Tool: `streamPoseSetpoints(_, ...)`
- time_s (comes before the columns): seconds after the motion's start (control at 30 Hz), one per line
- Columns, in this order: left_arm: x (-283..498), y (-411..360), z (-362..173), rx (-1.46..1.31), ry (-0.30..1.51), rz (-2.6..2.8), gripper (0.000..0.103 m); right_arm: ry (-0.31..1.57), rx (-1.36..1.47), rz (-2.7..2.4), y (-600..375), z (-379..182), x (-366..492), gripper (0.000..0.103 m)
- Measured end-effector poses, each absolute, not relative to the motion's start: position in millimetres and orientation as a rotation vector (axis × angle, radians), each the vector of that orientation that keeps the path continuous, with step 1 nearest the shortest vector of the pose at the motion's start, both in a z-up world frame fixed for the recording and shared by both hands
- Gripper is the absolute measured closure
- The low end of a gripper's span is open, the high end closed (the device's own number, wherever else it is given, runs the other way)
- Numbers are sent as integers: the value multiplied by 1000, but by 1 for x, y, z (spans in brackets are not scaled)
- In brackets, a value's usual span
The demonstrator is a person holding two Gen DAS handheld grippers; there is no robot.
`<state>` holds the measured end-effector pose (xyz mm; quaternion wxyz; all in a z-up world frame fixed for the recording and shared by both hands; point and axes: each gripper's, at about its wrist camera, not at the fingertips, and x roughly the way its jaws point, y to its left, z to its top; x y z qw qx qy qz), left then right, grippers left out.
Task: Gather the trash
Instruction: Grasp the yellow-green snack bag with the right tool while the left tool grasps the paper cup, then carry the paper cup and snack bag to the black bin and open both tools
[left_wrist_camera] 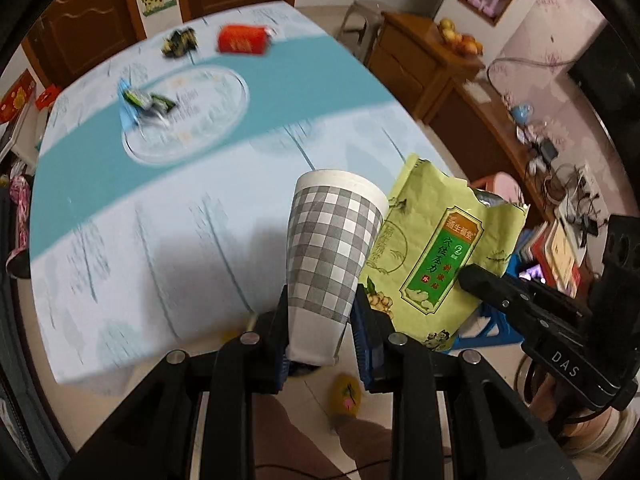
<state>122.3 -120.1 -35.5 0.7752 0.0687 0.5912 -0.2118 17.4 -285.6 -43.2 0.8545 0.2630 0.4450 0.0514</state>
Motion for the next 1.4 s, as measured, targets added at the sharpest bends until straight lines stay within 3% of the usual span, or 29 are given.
streamPoseSetpoints(0.5, 50, -135, -132, 201, 1455, -349, 79, 1133, 598, 124, -290, -137, -37, 91)
streamPoseSetpoints(1.03, 59, -92, -341, 114, 1612, -274, 76, 1251, 526, 0, -236, -305, -18, 91)
streamPoseSetpoints(1.2, 60, -88, -400, 144, 1600, -298, 65, 1264, 518, -30, -221, -369, -8, 90)
streamPoseSetpoints(1.27, 61, -88, -420, 185, 1590, -288, 52, 1283, 527, -21, -216, -393, -4, 87)
streamPoseSetpoints(1.4, 64, -80, -448, 225, 1591, -252, 44, 1349, 558, -41, -212, -439, 1, 79)
